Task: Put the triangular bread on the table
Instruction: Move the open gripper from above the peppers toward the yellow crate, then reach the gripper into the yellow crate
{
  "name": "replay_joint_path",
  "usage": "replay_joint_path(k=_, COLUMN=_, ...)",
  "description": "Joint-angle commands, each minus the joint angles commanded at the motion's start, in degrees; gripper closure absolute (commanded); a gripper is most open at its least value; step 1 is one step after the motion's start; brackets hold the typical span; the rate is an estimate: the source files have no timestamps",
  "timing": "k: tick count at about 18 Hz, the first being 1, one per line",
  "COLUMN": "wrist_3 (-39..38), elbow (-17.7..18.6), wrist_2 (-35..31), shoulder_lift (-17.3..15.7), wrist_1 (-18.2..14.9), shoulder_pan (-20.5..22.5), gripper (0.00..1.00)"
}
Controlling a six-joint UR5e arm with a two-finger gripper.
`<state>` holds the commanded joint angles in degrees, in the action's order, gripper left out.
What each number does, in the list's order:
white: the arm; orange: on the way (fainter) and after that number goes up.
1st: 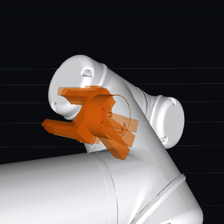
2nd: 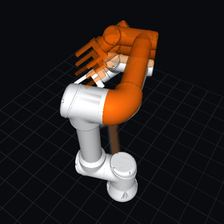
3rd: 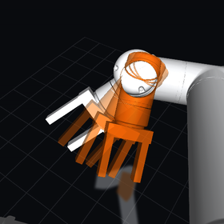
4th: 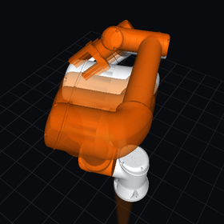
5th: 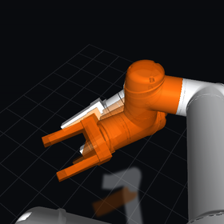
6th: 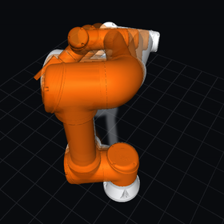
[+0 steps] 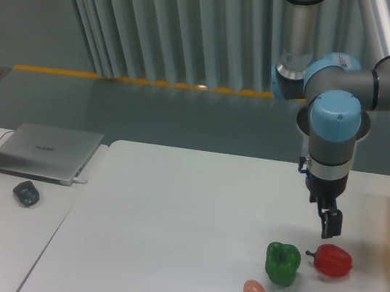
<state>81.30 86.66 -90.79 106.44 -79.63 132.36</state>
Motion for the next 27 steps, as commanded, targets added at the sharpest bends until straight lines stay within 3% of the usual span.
replay_joint_path(k=7, wrist_3=-0.2, elbow=-0.1, wrist_2=0.3, shoulder_lift=0.4, wrist_1=0.1, shoulder_pan=0.9, gripper=0.0)
replay_joint_path(k=10, wrist_3=0.9, elbow=1.0, wrist_2=-1.7, shoulder_lift=0.0, wrist_1=0.3, shoulder_pan=6.0, gripper=0.0)
replay_joint_path(k=19, wrist_3=23.8, elbow=2.2, wrist_2=-3.9, shoulder_lift=-0.1, wrist_1=0.2, shoulder_pan=13.2, gripper=0.0)
replay_joint_path(k=27, wrist_3=37.1, elbow=2.5, wrist_2=-9.1, shoulder_lift=-1.3, wrist_1=0.3, shoulder_pan=19.8, gripper=0.0)
